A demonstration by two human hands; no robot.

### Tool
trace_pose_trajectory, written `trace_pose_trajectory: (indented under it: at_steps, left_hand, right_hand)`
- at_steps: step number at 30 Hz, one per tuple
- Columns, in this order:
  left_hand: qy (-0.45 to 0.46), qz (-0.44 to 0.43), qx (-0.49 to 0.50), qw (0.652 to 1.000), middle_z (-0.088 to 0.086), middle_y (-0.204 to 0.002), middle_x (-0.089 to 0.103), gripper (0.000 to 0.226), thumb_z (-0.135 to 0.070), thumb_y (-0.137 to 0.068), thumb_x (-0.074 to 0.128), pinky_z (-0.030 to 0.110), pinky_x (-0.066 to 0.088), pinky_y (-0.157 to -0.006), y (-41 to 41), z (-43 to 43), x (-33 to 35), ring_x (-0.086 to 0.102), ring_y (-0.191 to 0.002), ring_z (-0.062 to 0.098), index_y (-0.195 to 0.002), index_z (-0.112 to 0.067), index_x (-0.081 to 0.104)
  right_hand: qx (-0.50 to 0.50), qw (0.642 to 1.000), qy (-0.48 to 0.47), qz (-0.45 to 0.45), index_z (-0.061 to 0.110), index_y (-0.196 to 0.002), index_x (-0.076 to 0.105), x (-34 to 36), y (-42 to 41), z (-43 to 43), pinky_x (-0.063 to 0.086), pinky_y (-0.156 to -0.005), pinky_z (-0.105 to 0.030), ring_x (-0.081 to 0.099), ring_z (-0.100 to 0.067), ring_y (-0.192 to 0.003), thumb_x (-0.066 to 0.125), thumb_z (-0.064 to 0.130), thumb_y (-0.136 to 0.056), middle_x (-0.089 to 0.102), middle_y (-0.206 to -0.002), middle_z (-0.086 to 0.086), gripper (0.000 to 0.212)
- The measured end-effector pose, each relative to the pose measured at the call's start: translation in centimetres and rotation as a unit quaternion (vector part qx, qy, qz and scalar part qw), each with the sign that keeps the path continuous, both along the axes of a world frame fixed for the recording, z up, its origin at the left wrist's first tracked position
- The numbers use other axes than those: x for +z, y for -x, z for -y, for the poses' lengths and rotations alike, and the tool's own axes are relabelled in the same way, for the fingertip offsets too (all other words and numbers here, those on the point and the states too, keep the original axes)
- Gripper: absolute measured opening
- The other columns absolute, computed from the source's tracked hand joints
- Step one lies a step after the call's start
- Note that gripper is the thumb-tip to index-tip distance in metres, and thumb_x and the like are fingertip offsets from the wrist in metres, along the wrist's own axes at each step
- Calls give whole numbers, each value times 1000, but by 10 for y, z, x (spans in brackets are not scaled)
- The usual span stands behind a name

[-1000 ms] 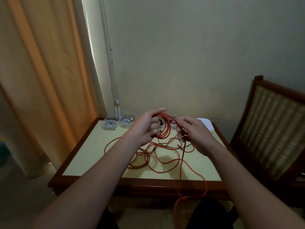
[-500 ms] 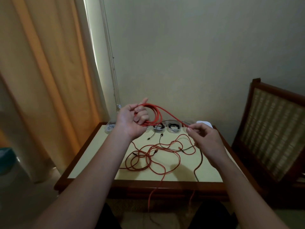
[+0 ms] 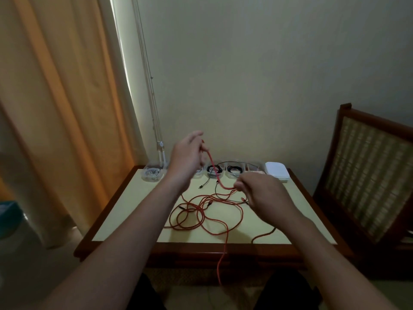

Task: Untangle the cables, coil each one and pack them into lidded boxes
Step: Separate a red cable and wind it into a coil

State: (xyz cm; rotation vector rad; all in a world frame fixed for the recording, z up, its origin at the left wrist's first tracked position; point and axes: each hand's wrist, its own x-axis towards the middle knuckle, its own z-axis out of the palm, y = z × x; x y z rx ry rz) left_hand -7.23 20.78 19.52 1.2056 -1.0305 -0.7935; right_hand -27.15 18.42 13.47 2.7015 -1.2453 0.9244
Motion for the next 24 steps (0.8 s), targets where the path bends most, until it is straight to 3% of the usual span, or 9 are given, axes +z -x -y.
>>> trace_pose_trajectory:
  at_steps: [2, 4, 7, 9, 11, 14, 18, 21, 24]
  left_hand:
    - [-2, 89, -28, 996, 9, -85, 64, 37, -15, -107, 40, 17, 44, -47, 14, -6, -5, 58, -57, 11, -143, -13, 49]
    - [0, 84, -74, 994, 9, -81, 66, 37, -14, -107, 39, 17, 46, -46, 24, -8, -8, 61, -52, 9, -143, -11, 48]
    - [-10, 45, -129, 991, -1, -63, 61, 32, -13, -107, 41, 20, 44, -45, 30, -8, -11, 53, -42, 9, -134, -8, 56]
    - [-18, -30, -186, 982, -2, -58, 52, 32, -14, -105, 42, 18, 31, -37, 33, -7, -12, 36, -35, 7, -128, -2, 61]
    - [-31, -147, -233, 961, -3, -57, 41, 32, -15, -104, 42, 17, 18, -34, 35, -7, -9, 23, -33, 3, -124, 1, 62]
    - [-43, -254, -274, 926, -8, -51, 31, 19, -19, -100, 49, 16, 13, -30, 34, -8, -1, 19, -30, 1, -107, -9, 63]
    - [-35, -292, -298, 908, -10, -48, 24, 21, -26, -92, 57, 14, 14, -26, 31, -11, 1, 19, -28, 2, -104, -12, 67]
    - [-33, -311, -293, 904, -9, -47, 24, 20, -25, -94, 56, 15, 12, -30, 31, -10, 1, 20, -28, 3, -105, -13, 68]
    - [-37, -303, -283, 909, -9, -49, 31, 16, -29, -90, 60, 16, 14, -35, 35, -8, 0, 24, -31, 2, -99, -17, 64]
  right_hand:
    - [39, 999, 17, 34, 22, -86, 61, 8, -8, -5, 46, -63, -37, 54, -17, -69, 38, 47, -102, 61, -74, 9, 38]
    - [40, 995, 42, 82, 19, -82, 60, 19, -11, -3, 39, -59, -36, 51, -18, -66, 36, 46, -103, 59, -70, 6, 42]
    - [27, 987, 70, 142, 15, -78, 60, 33, -12, 0, 27, -59, -32, 47, -16, -62, 47, 36, -102, 57, -65, 5, 34]
    - [27, 978, 51, 202, 16, -80, 64, 39, -15, 0, 26, -58, -28, 44, -9, -60, 56, 31, -102, 51, -63, 13, 28]
    - [14, 964, 36, 265, 14, -84, 67, 40, -20, 1, 36, -58, -27, 51, -9, -61, 64, 32, -99, 58, -67, 13, 24]
    - [-31, 948, -11, 318, 14, -86, 67, 41, -27, 2, 50, -67, -38, 61, -15, -72, 59, 47, -98, 65, -76, 6, 36]
    - [-53, 937, -105, 328, 13, -74, 66, 40, -31, -2, 44, -61, -36, 55, -16, -62, 46, 57, -101, 60, -63, 1, 55]
    - [16, 906, -205, 370, 12, -87, 76, 45, -33, -7, 43, -57, -27, 56, -8, -56, 44, 57, -102, 65, -60, 0, 57]
    - [2, 918, -192, 347, -2, -80, 62, 43, -36, -6, 38, -53, -28, 48, -9, -53, 44, 64, -99, 56, -56, -3, 71]
